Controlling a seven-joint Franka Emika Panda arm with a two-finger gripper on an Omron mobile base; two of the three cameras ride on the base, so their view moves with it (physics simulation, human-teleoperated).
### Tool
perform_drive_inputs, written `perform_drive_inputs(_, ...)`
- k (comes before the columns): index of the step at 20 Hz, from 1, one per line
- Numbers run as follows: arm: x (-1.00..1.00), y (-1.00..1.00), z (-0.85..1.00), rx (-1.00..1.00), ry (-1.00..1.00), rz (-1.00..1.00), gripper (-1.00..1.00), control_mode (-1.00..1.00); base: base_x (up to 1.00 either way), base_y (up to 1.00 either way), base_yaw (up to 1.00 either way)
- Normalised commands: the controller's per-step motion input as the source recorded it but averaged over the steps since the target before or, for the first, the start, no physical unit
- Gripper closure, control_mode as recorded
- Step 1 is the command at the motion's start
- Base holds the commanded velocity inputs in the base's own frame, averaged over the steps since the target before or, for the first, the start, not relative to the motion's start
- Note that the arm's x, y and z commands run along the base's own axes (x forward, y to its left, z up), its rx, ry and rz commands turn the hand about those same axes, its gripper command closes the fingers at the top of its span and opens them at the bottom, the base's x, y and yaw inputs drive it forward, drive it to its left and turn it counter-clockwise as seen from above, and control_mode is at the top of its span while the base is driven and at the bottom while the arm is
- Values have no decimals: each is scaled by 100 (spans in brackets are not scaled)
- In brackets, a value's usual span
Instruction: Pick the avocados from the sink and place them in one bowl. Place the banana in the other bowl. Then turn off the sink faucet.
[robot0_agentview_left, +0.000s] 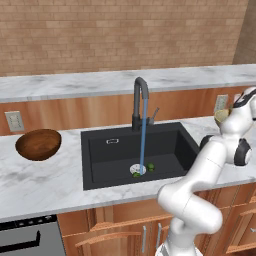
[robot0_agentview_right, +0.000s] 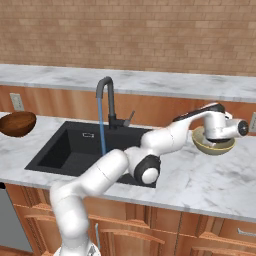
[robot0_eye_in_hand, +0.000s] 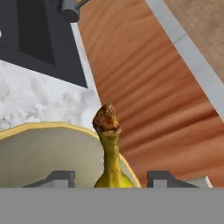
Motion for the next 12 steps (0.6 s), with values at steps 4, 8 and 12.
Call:
perform_drive_inputs(4, 0, 0, 0, 0, 0, 0, -100, -100, 0, 0, 0)
perform_drive_inputs(8, 0, 10, 14, 1, -16, 0, -100, -100, 0, 0, 0)
perform_drive_inputs(12, 0, 33, 74, 6, -24, 3, -100, -100, 0, 0, 0)
